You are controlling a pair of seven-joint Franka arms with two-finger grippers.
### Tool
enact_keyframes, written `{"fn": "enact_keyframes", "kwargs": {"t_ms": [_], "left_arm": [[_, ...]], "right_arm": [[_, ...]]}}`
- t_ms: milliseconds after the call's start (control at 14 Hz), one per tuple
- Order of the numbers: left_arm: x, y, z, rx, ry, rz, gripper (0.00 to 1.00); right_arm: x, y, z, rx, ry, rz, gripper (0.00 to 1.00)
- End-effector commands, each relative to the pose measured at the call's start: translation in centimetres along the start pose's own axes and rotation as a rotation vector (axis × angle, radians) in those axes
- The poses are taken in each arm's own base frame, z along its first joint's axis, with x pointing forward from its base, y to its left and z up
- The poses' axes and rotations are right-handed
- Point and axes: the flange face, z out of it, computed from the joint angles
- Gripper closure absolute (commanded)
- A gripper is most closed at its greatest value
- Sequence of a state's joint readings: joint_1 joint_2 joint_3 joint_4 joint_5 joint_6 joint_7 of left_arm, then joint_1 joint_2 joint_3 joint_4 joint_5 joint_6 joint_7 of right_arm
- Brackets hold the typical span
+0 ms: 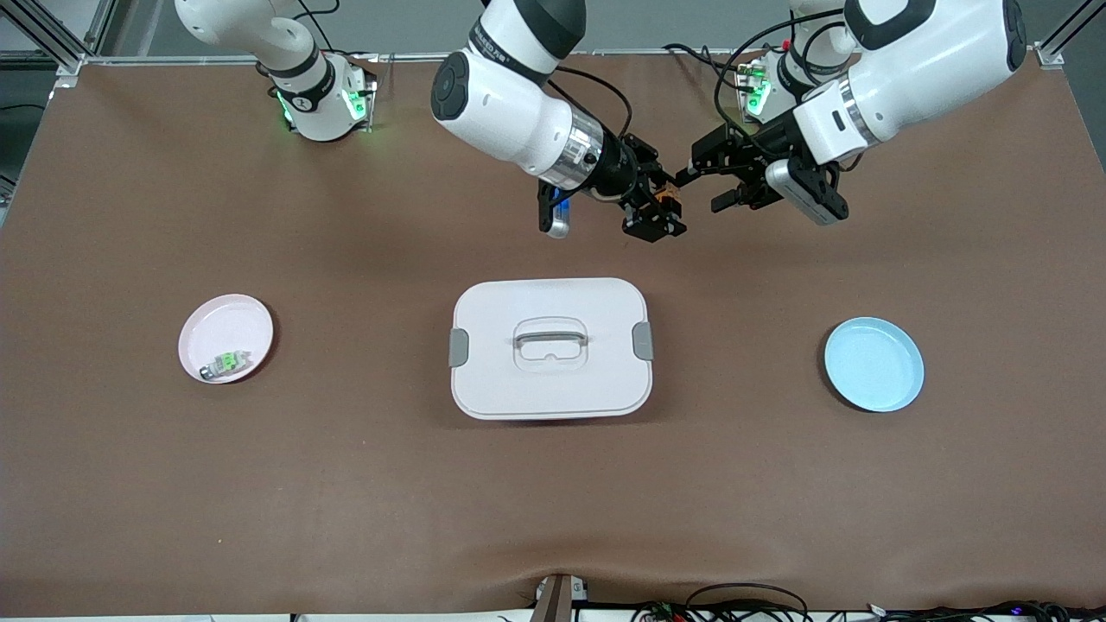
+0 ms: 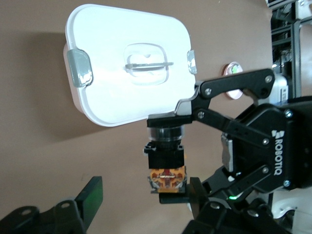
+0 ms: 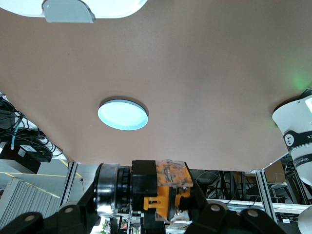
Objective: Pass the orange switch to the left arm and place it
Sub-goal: 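Grasp the orange switch with the left gripper from the right gripper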
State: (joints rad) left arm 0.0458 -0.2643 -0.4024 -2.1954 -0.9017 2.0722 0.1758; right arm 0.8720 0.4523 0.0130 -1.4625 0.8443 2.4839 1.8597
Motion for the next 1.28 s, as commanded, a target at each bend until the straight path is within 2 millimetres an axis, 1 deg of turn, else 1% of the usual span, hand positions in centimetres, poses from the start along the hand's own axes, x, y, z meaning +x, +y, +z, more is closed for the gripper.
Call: {"fn": "enact_keyframes", "kwargs": {"t_ms": [0, 285, 498, 712, 783, 854, 1068, 1210], "left_arm": [[0.5, -0.8, 0.5, -0.026, 0.034, -0.010, 0.21], [1.3, -0.9, 1.2, -0.077, 0.056, -0.050, 0.21], [1.1, 0.2, 2.4, -0.096, 0.068, -0.052, 0.21], [1.2, -0.1, 3.1, -0.096, 0.056, -0.060, 0.26], [1.2, -0.1, 3.2, -0.095, 0.055, -0.061, 0.30], [1.1, -0.1, 3.2, -0.095, 0.054, -0.060, 0.37], [1.1, 0.0, 3.6, -0.096, 0.046, -0.072, 0.64], [1.0, 0.1, 3.9, -0.095, 0.040, -0.074, 0.78]], "right_arm": [[-0.6, -0.1, 0.2, 0.006, -0.020, 0.016, 0.77], [-0.7, 0.0, 0.2, 0.005, -0.020, 0.015, 0.77], [-0.7, 0.0, 0.3, 0.004, -0.020, 0.017, 0.77], [-0.8, 0.0, 0.2, 0.005, -0.021, 0.017, 0.77], [-0.8, 0.0, 0.2, 0.005, -0.021, 0.017, 0.77], [-0.9, 0.1, 0.3, 0.003, -0.022, 0.018, 0.77], [-1.0, 0.0, 0.1, 0.006, -0.024, 0.018, 0.77], [-1.0, 0.1, 0.1, 0.004, -0.025, 0.019, 0.77]]}}
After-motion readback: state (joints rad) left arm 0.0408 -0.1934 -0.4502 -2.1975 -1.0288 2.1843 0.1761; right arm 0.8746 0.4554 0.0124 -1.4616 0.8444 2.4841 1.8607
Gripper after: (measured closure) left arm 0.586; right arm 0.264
